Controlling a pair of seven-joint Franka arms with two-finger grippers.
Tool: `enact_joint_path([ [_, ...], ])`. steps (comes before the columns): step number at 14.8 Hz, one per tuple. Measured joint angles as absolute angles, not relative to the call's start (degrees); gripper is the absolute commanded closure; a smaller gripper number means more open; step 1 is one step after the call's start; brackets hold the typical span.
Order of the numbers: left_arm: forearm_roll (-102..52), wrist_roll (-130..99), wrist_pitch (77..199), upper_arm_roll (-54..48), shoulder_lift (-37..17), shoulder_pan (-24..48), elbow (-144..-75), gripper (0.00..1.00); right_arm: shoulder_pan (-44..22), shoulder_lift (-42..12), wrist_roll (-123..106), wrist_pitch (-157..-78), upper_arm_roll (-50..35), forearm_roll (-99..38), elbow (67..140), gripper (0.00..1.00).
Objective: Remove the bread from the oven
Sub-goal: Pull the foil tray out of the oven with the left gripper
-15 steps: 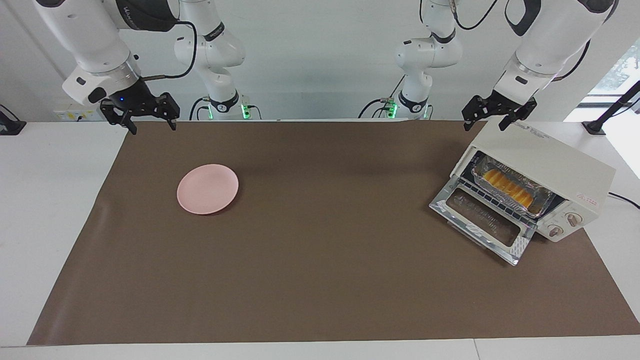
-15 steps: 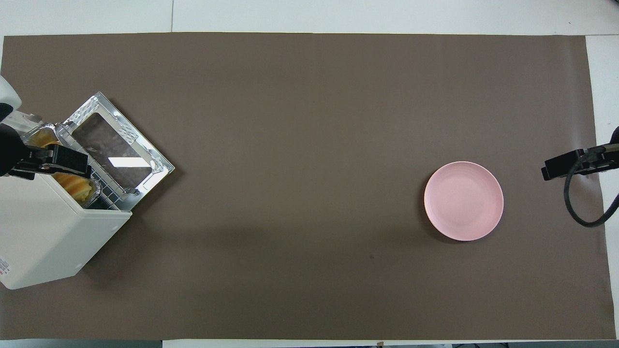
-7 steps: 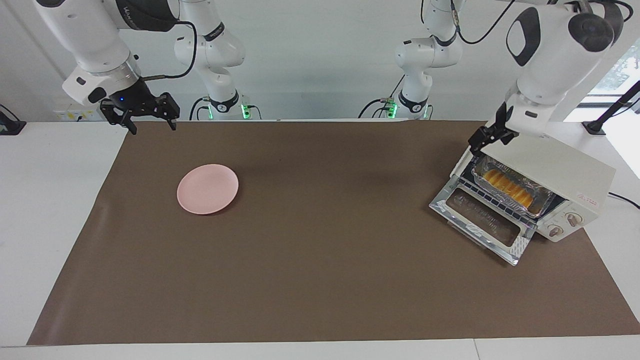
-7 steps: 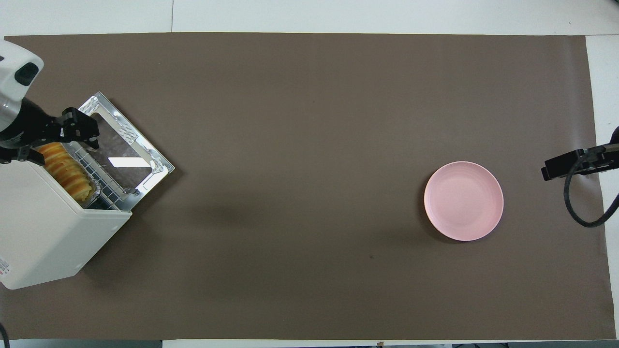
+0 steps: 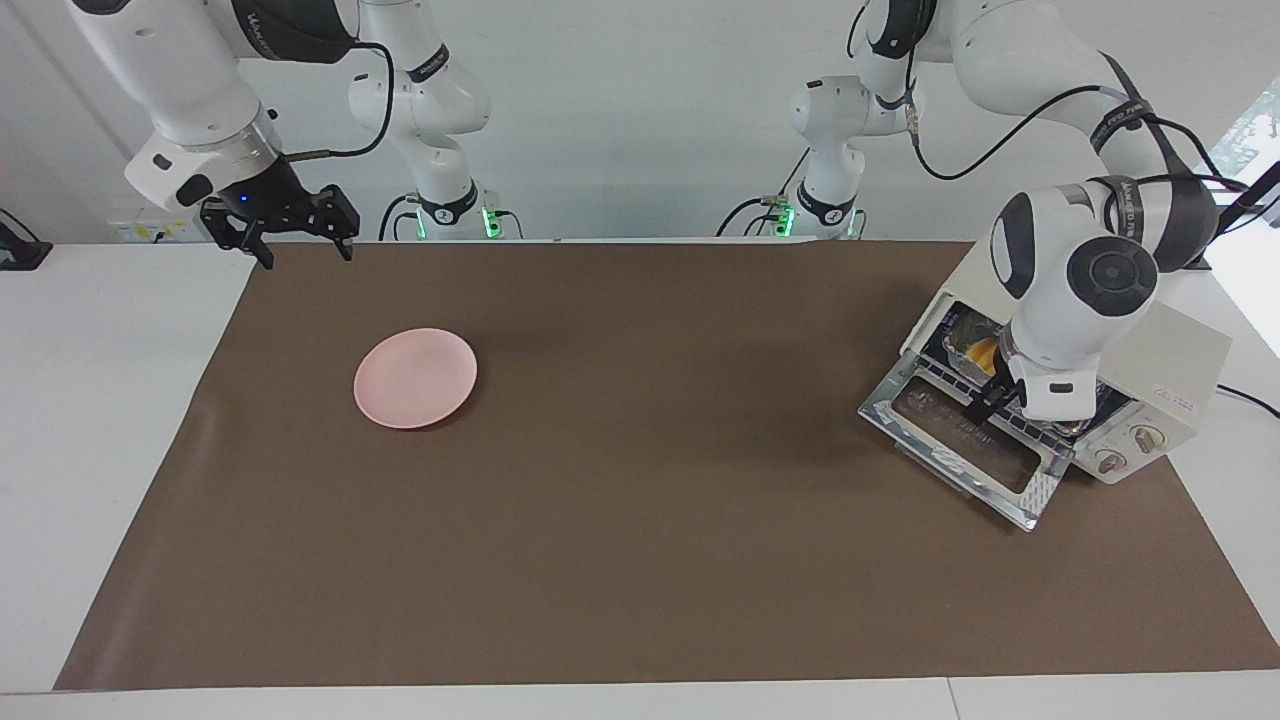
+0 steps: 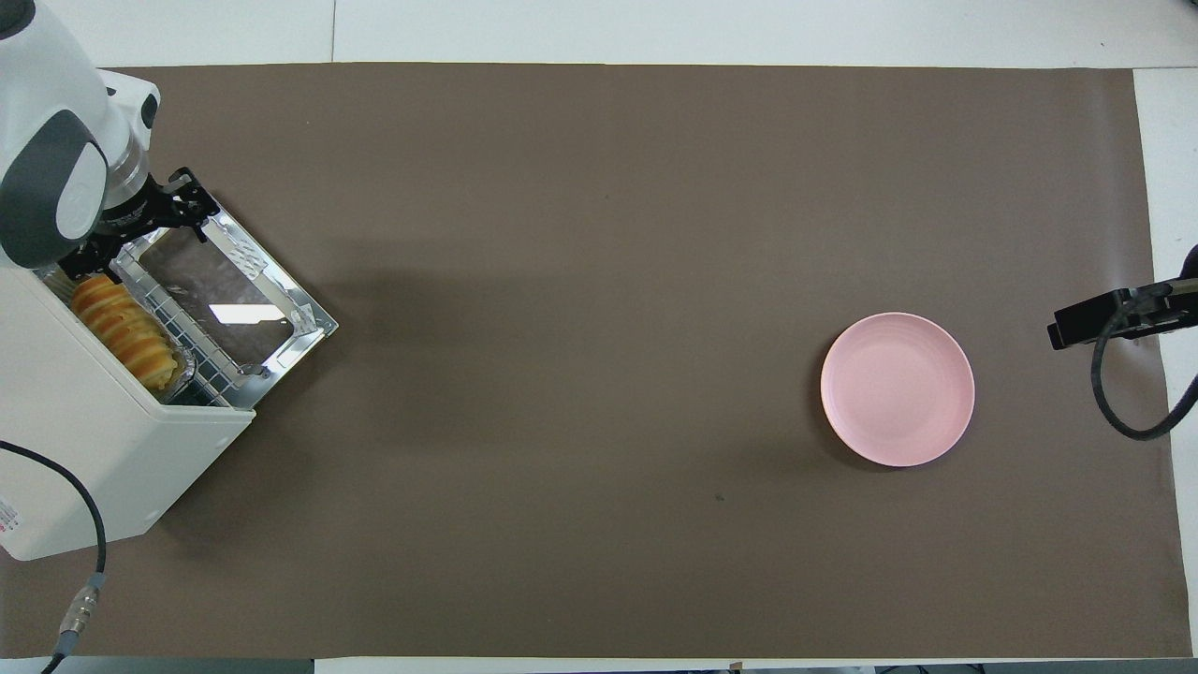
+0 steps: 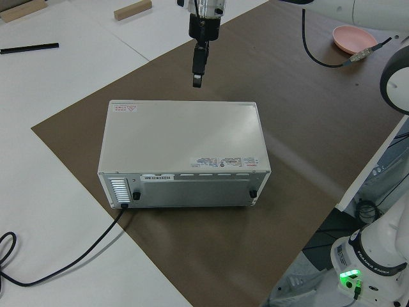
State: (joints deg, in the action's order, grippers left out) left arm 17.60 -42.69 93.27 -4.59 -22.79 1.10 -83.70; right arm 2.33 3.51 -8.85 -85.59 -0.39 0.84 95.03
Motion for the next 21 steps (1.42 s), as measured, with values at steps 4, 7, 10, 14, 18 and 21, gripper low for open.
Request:
enact_joint_path([
  [4, 18.08, -45.45, 96.56, -2.94, -22.57, 0.55, -87.21, 0.0, 2.33, 3.51, -8.85, -85.59, -0.39, 0.84, 95.03, 0.0],
  [7, 18.08, -47.76, 100.13, -2.55, -22.06, 0.39, -91.39, 0.0, 2.33, 3.51, -8.85, -85.59, -0.39, 0.84, 95.03, 0.0],
  [10, 18.1, -49.14, 102.92, -2.37, -21.51, 0.39, -94.27, 0.07, 2.33, 3.51, -8.85, -85.59, -0.39, 0.84, 95.03, 0.0],
  [14, 18.11, -49.39, 104.97, -2.29, -21.26, 0.39, -96.79, 0.55, 2.32, 3.51, -8.85, -85.59, -0.45, 0.84, 95.03, 0.0],
  [18, 18.28, -49.35, 105.2, -2.19, -20.4, 0.39, -98.92, 0.87, 2.26, 3.51, -8.85, -85.59, -0.91, 0.84, 95.03, 0.0],
  [21, 18.37, -49.32, 105.61, -2.2, -19.39, 0.41, -100.09, 1.0, 2.24, 3.51, -8.85, -85.59, -0.93, 0.84, 95.03, 0.0],
])
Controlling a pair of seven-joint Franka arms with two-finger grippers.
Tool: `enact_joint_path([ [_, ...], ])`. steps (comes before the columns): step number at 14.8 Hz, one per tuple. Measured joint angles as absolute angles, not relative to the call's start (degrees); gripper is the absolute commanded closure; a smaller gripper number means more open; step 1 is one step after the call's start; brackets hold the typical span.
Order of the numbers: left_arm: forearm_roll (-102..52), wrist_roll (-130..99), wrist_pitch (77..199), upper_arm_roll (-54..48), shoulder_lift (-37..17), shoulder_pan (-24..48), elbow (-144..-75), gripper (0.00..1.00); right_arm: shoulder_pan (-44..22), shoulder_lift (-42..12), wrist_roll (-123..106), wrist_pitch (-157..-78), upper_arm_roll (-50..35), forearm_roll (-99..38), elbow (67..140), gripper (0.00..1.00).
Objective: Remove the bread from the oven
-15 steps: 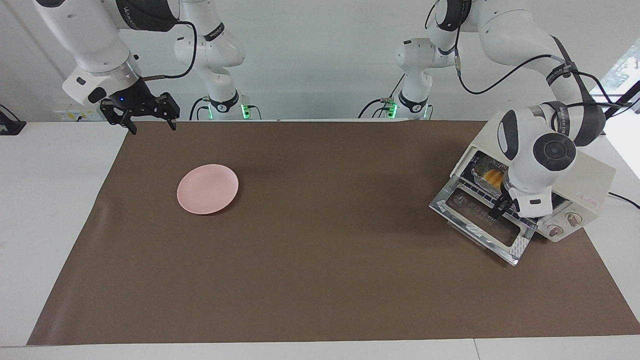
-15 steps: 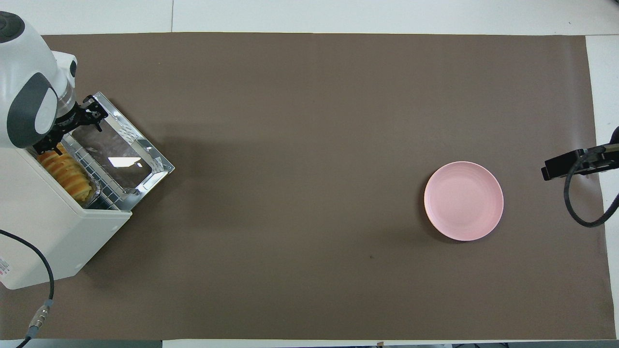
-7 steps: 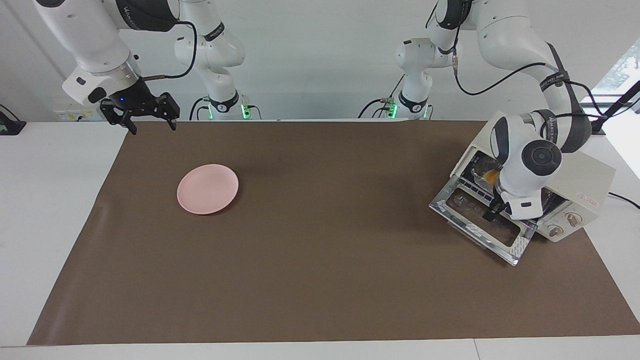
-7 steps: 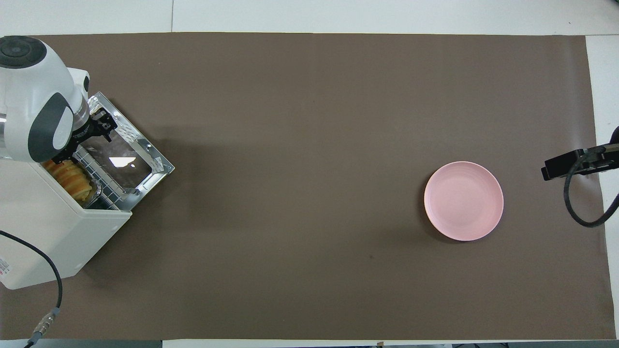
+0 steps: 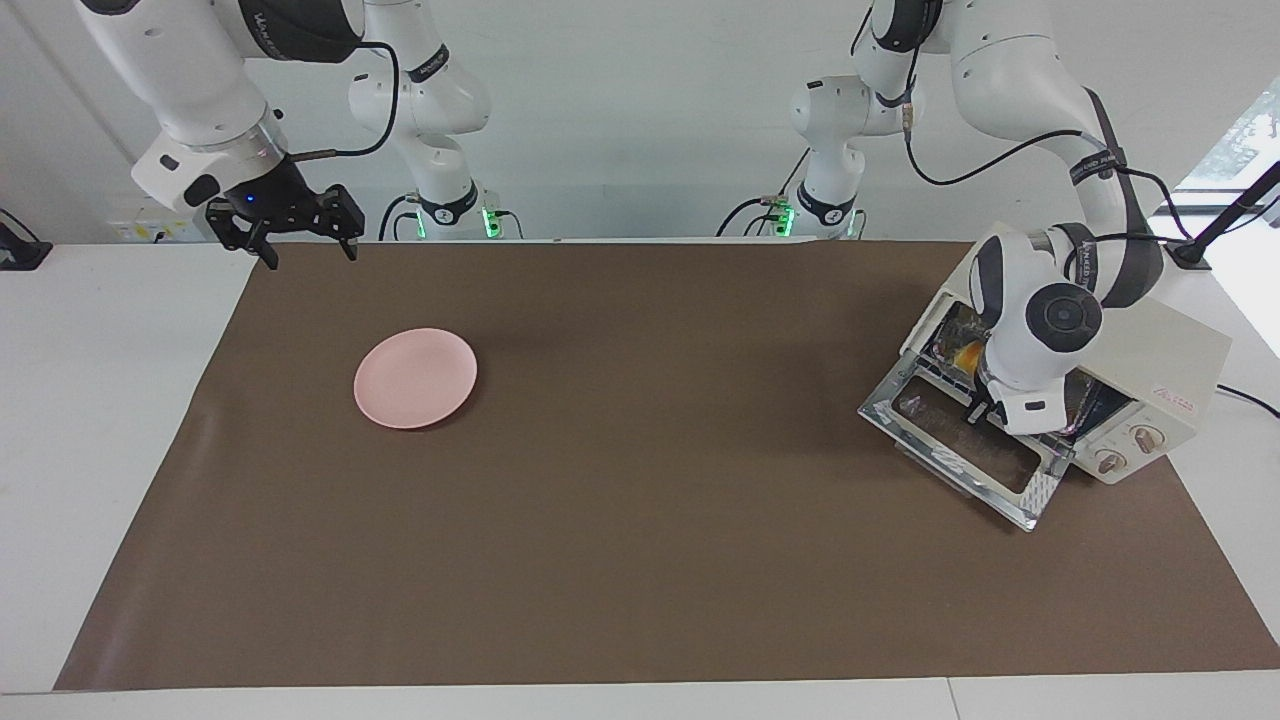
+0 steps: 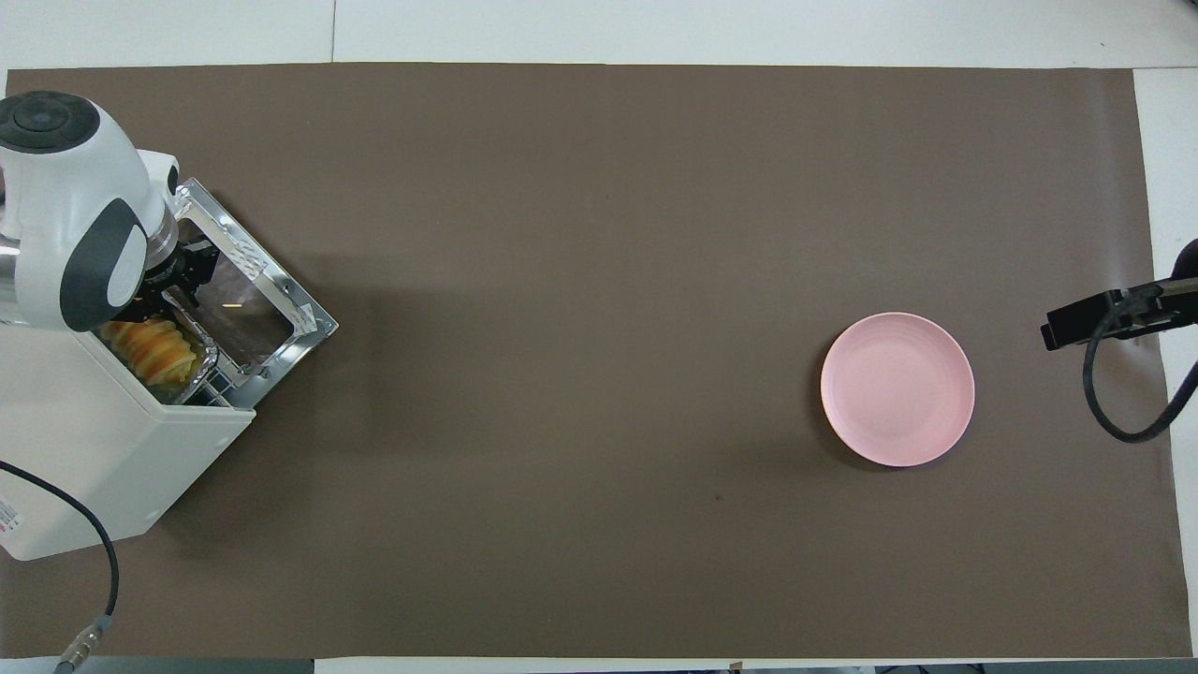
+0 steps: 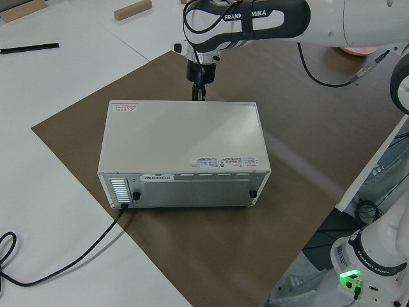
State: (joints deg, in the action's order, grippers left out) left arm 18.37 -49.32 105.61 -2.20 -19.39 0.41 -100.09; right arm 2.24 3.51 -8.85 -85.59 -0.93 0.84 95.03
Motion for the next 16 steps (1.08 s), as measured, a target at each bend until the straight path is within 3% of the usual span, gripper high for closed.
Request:
enact_joint_path([
  [6, 17.07, -49.15, 107.54, -3.39, -19.35, 2.7, -99.16, 1.0, 2.24, 3.51, -8.85, -85.59, -0.93, 0.84, 95.03, 0.0],
  [10, 13.1, -49.14, 106.86, -9.6, -21.72, 5.96, -91.32, 1.0, 2.24, 3.51, -8.85, -85.59, -0.93, 0.84, 95.03, 0.0],
  [13, 9.22, -49.17, 104.53, -12.49, -24.11, 12.56, -83.93, 1.0, 2.24, 3.51, -8.85, -85.59, -0.93, 0.84, 95.03, 0.0],
  [16, 9.2, -50.1, 103.84, -12.46, -25.03, 21.0, -82.05, 1.0, 2.24, 3.51, -8.85, -85.59, -0.93, 0.84, 95.03, 0.0],
])
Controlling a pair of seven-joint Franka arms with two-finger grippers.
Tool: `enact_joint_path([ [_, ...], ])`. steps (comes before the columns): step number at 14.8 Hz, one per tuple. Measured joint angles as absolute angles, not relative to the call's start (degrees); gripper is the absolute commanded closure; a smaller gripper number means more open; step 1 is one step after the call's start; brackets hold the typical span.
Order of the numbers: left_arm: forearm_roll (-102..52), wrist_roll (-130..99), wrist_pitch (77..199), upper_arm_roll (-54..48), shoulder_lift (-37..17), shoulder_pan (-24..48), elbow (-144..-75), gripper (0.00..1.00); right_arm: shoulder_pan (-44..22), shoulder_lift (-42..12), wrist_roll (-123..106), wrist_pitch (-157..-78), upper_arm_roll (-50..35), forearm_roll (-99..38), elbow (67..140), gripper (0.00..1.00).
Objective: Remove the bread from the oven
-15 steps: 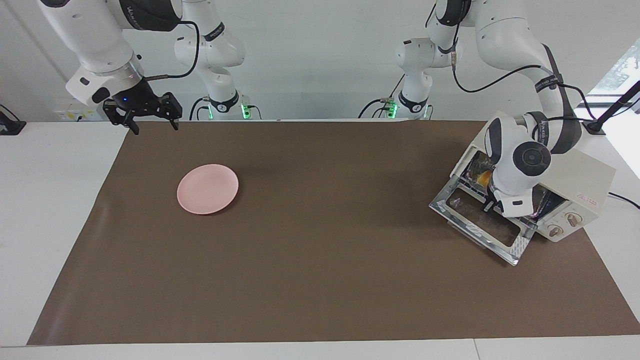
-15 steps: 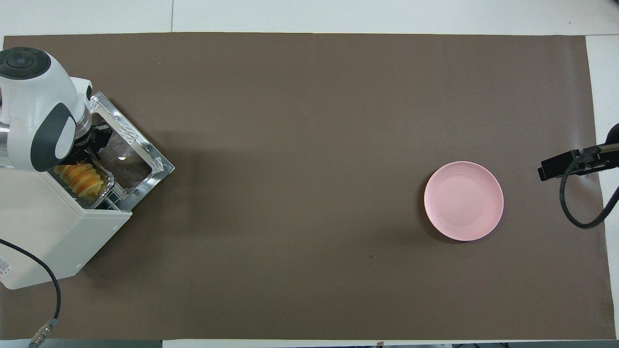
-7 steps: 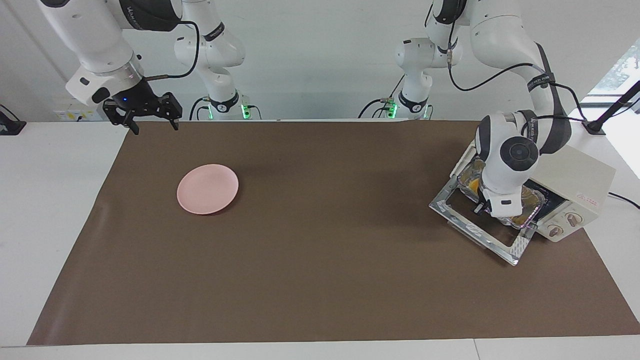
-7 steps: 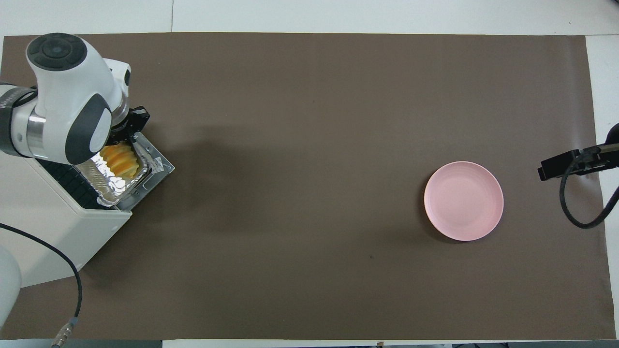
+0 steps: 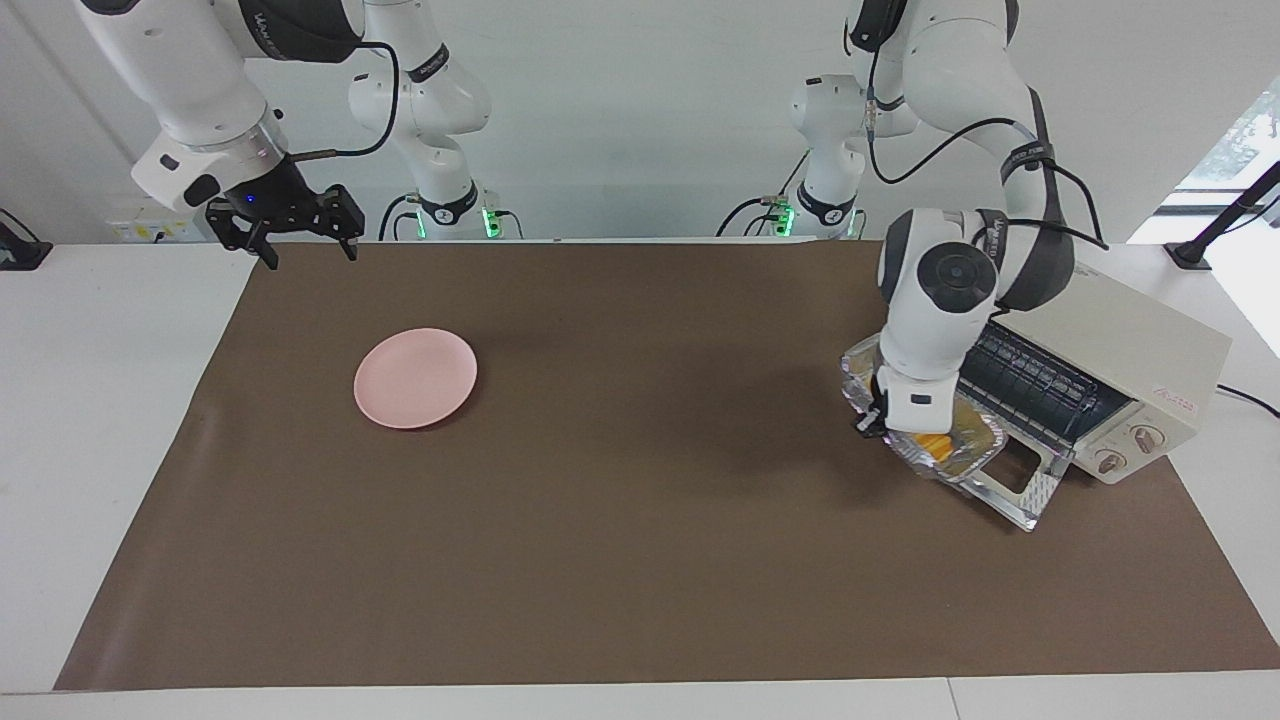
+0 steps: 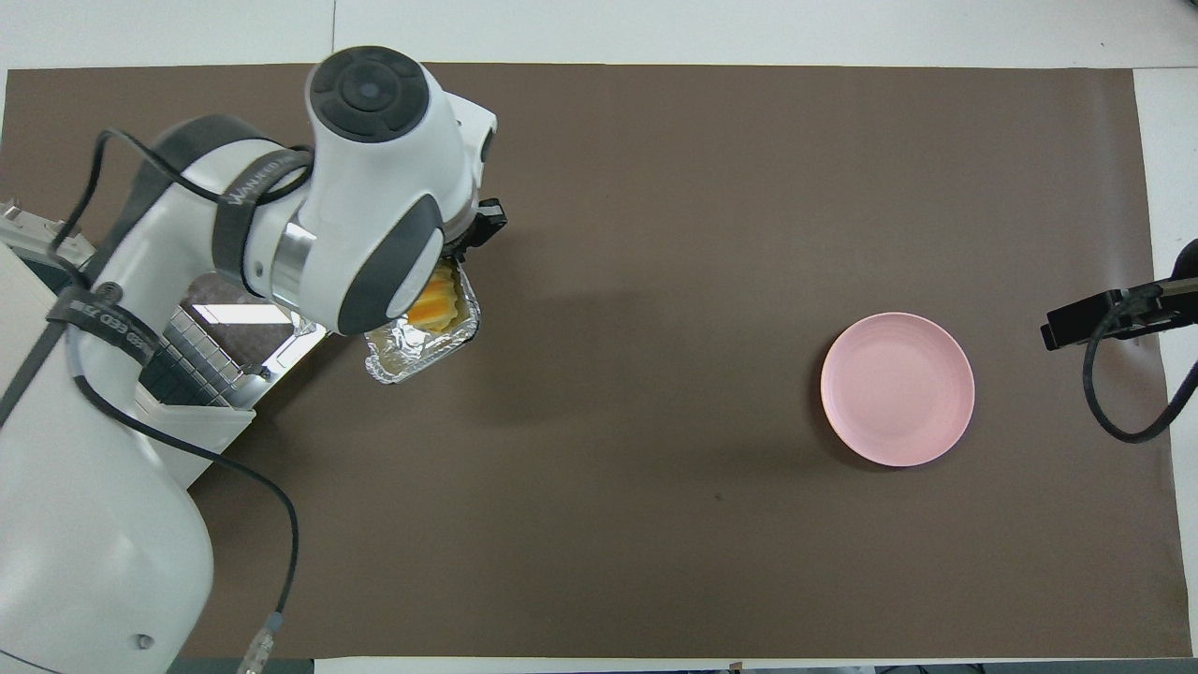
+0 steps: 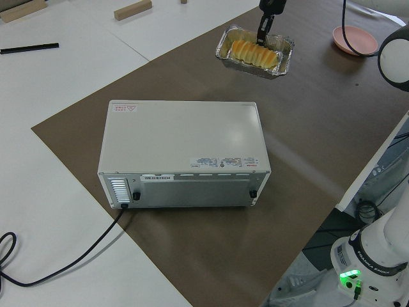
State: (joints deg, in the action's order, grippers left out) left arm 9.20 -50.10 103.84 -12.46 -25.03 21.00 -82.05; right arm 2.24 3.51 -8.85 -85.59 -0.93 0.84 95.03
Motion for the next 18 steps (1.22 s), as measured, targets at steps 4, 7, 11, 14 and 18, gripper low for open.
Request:
enact_joint_path([
  [4, 4.36, -49.51, 106.01, -12.56, -25.58, 25.85, -82.41, 1.0, 2.53, 3.51, -8.85, -85.59, -0.66, 0.84, 95.03, 0.0],
  [7, 3.75, -49.53, 110.94, -12.57, -28.11, 30.38, -84.04, 1.0, 2.58, 3.51, -8.85, -85.59, -0.6, 0.84, 95.03, 0.0],
  [11, 3.75, -49.49, 112.84, -12.46, -31.65, 32.77, -85.24, 1.0, 2.56, 3.51, -8.85, -85.59, -0.73, 0.84, 95.03, 0.0],
  [14, 3.76, -49.33, 113.92, -12.49, -32.16, 33.5, -86.3, 0.0, 2.56, 3.51, -8.85, -85.59, -0.73, 0.84, 95.03, 0.0],
  [18, 3.89, -49.32, 114.0, -12.27, -31.94, 33.58, -85.59, 0.0, 2.56, 3.51, -8.85, -85.59, -0.78, 0.83, 95.04, 0.0],
])
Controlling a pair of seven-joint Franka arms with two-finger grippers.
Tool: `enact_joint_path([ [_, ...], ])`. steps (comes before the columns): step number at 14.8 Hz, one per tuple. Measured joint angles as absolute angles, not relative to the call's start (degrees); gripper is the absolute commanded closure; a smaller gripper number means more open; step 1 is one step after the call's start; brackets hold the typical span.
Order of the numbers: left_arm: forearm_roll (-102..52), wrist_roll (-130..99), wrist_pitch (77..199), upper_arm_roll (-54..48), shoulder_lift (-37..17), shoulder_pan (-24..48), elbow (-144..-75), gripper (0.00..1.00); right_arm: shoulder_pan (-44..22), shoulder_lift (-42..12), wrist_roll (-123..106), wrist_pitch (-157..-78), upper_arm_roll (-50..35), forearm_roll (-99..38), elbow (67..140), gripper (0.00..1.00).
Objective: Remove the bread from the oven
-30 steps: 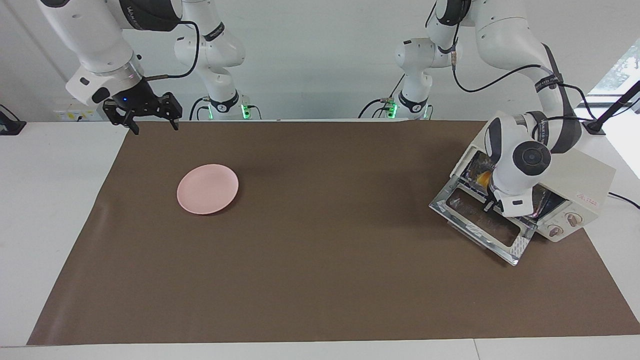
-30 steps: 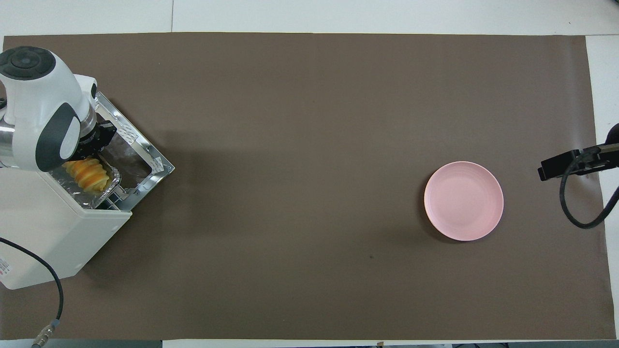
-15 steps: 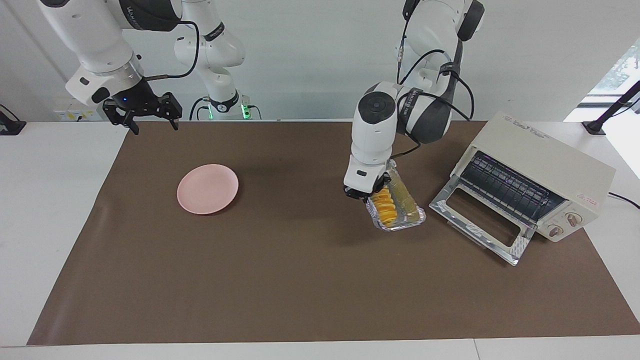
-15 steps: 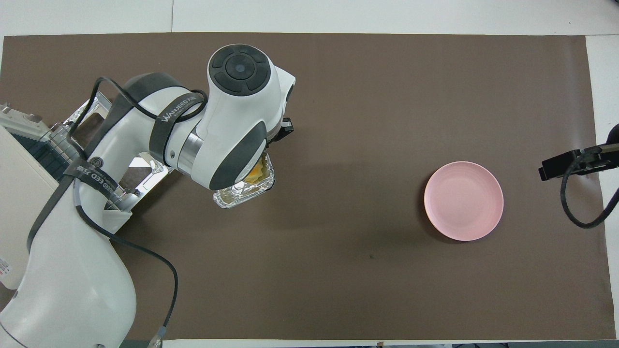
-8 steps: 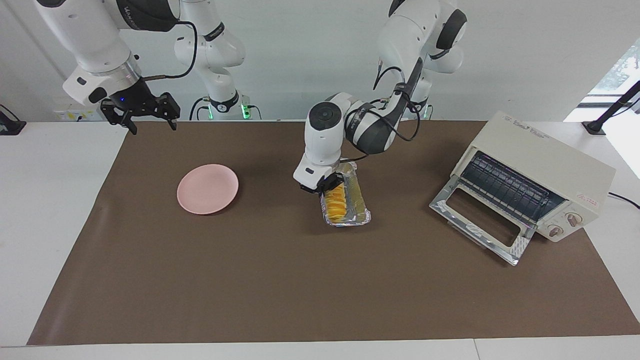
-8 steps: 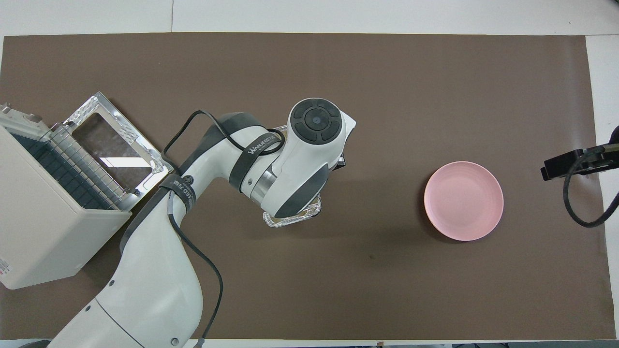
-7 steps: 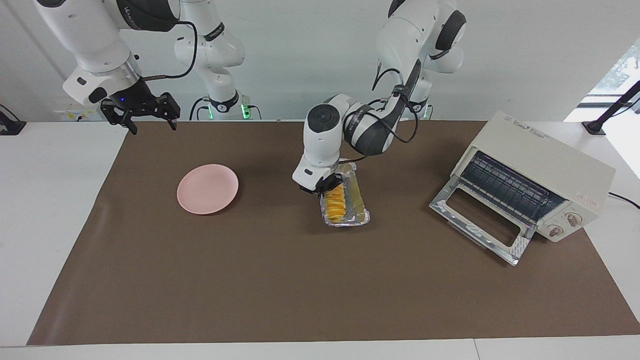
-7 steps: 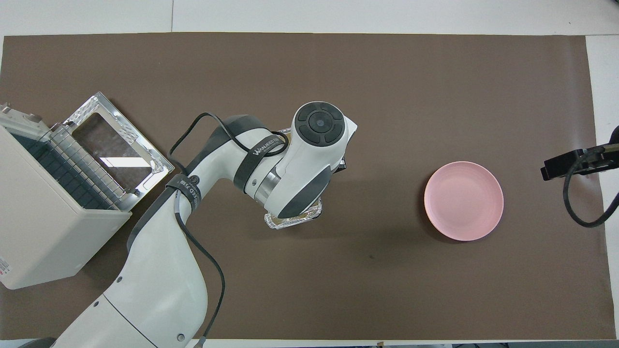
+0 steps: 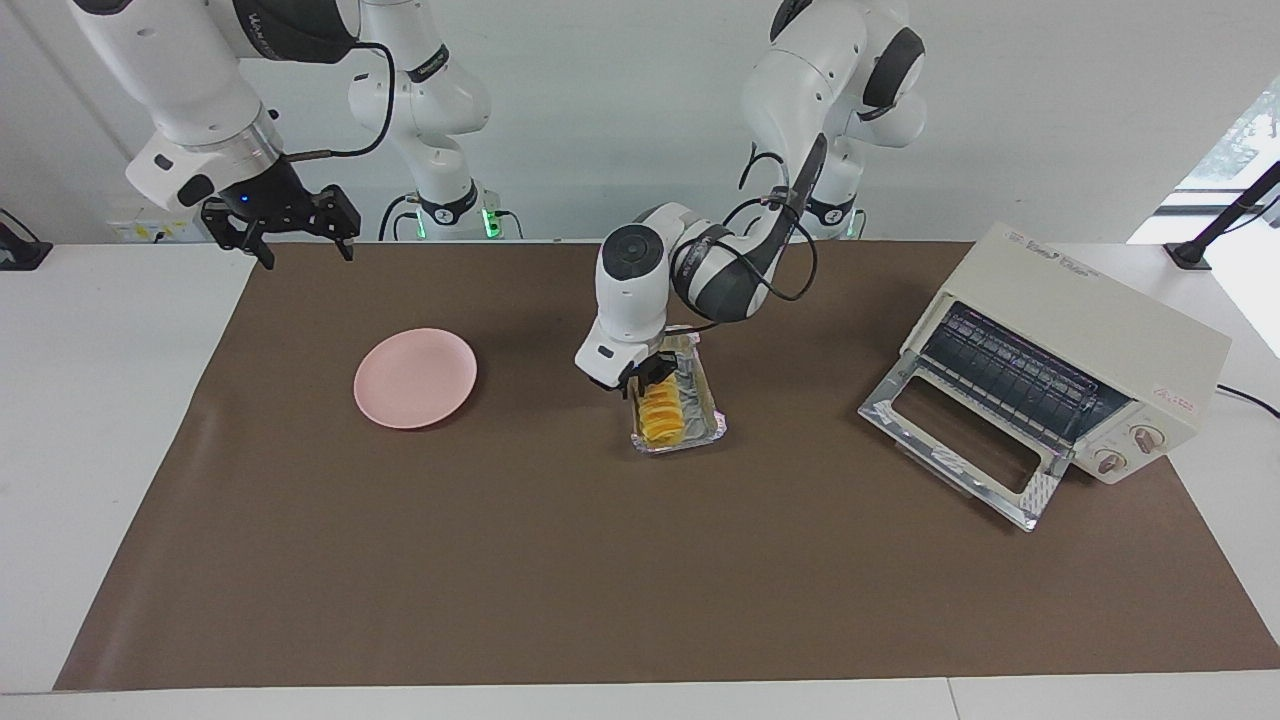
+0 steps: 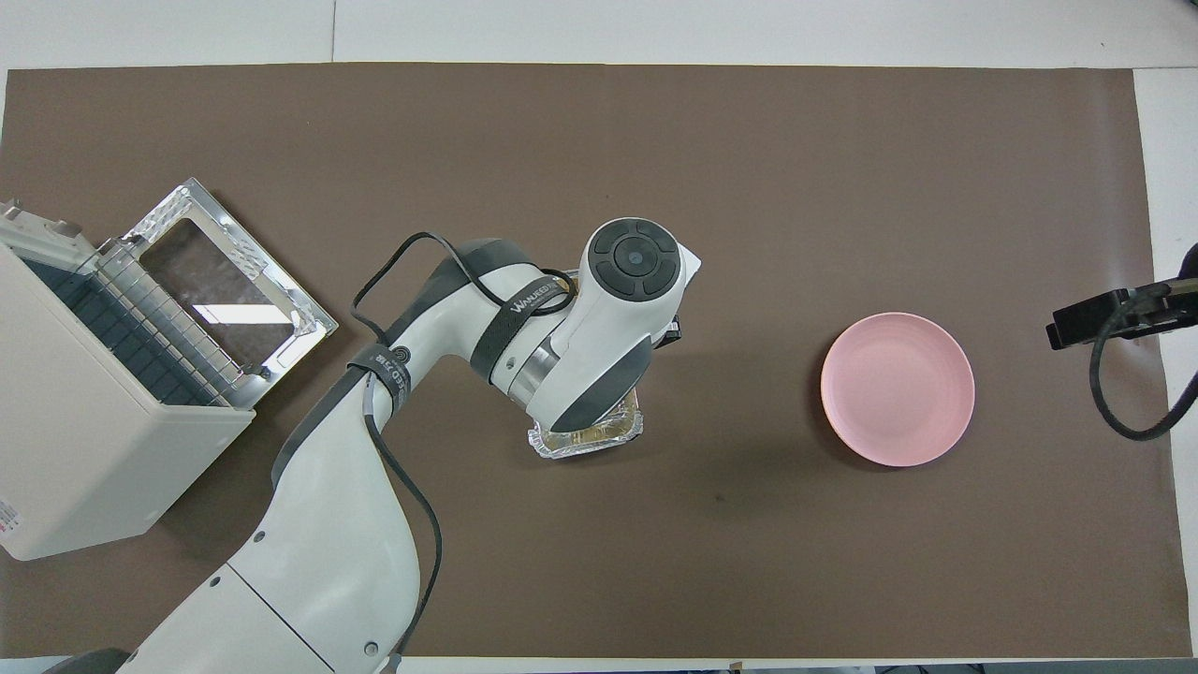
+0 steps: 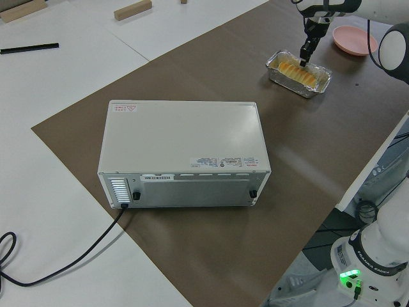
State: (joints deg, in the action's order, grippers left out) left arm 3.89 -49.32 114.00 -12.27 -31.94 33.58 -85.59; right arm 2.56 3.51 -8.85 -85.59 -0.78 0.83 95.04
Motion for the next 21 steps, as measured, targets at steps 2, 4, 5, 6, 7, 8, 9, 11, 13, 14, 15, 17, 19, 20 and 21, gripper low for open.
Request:
enact_joint_path([
  [2, 4.57, -49.32, 113.56, -10.75, -31.37, 33.41, -84.61, 0.0, 2.52, 3.51, -8.85, -85.59, -0.84, 0.81, 95.06, 0.0],
  [4, 4.93, -49.24, 110.84, -7.23, -28.88, 31.96, -83.5, 0.0, 2.38, 3.52, -8.85, -85.75, -1.03, 0.77, 95.19, 0.0],
  [5, 4.84, -48.78, 108.14, -6.36, -26.62, 29.35, -83.01, 0.0, 2.31, 3.52, -8.85, -86.35, -1.18, 0.74, 95.5, 0.0],
  [6, 4.26, -47.18, 105.13, -6.21, -23.93, 25.59, -82.68, 0.0, 2.26, 3.53, -8.82, -87.6, -1.37, 0.69, 96.15, 0.0],
  [7, 3.23, -43.85, 101.99, -6.12, -21.01, 21.54, -82.6, 0.0, 2.22, 3.53, -8.78, -89.53, -1.81, 0.63, 97.21, 0.0],
  [8, 2.44, -39.72, 98.47, -6.02, -18.24, 17.55, -82.62, 0.0, 2.18, 3.5, -8.54, -91.79, -2.66, 0.57, 98.53, 0.0],
  [9, 2.0, -35.85, 95.02, -5.97, -16.06, 13.95, -82.71, 0.0, 2.11, 3.43, -7.8, -93.73, -3.79, 0.56, 99.78, 0.0],
  [11, 1.66, -27.97, 87.64, -5.91, -13.11, 7.55, -82.98, 0.0, 1.96, 2.51, -4.43, -97.6, -7.28, 0.47, 101.57, 0.0],
  [13, 1.54, -17.3, 79.85, -5.9, -11.46, 3.83, -83.43, 0.0, 1.82, -0.38, 0.8, -103.24, -12.05, 0.39, 102.24, 0.0],
  [14, 1.54, -14.45, 77.6, -5.91, -10.34, 2.79, -84.26, 0.0, 1.77, -2.33, 3.46, -106.12, -14.3, 0.39, 102.29, 0.0],
  [15, 1.54, -12.68, 76.41, -5.99, -8.48, 1.62, -85.82, 0.0, 1.68, -4.59, 6.29, -109.16, -16.71, 0.38, 102.29, 0.0],
  [17, 1.53, -10.6, 75.44, -6.66, -4.18, 0.22, -89.1, 0.0, -0.43, -8.53, 11.09, -113.68, -19.67, 0.4, 102.0, 0.0],
  [19, 1.53, -10.45, 75.44, -8.0, -1.33, 0.21, -91.54, 0.0, -5.85, -11.17, 16.97, -116.52, -19.93, 1.18, 101.71, 0.0],
  [20, 1.53, -10.46, 75.46, -8.6, 0.0, 0.21, -93.28, 0.0, -8.08, -12.21, 19.25, -117.6, -19.98, 1.92, 101.66, 0.0],
  [21, 1.53, -10.46, 76.17, -9.14, 2.05, 0.21, -96.55, 0.0, -10.71, -14.27, 21.98, -118.3, -20.0, 3.53, 101.12, 0.0],
])
